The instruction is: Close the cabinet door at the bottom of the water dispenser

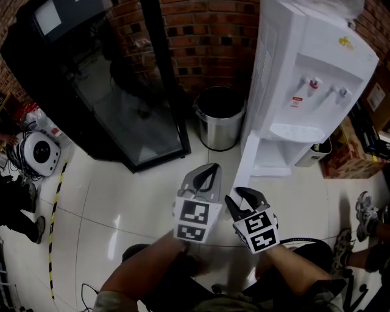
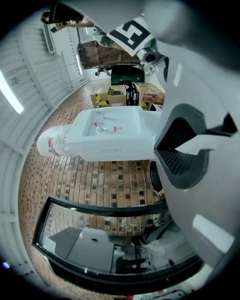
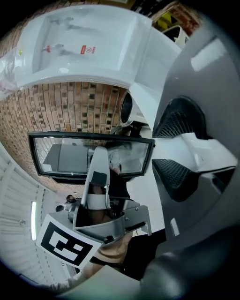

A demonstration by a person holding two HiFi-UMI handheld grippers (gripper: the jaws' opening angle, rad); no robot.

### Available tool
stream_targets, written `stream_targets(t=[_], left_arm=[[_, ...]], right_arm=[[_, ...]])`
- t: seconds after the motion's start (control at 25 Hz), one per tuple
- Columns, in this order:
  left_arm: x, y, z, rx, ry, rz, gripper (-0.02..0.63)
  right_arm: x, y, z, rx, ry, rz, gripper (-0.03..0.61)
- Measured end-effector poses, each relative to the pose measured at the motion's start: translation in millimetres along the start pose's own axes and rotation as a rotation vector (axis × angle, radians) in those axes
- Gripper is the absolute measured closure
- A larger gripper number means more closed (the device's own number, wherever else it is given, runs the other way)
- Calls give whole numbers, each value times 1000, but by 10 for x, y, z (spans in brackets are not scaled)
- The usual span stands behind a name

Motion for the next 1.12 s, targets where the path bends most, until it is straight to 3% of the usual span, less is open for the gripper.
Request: stream_targets(t=[0.68,1.12], left_arm=[[157,1296,-236,17,36,207,614],[287,1549,-266,4,38,234,614]], right_arm=[[-894,663,524,100,-50,159,439],[-1216,1233,677,135,-84,281,453]])
Point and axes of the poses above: the fingertips, and each gripper's own axes: x forward along the fingers, y to its right, z out of its underside, the point moved 1 cm from there along -x, backward along the fingers, and after that the axes turned 12 degrees about -z, right-handed, at the moved point
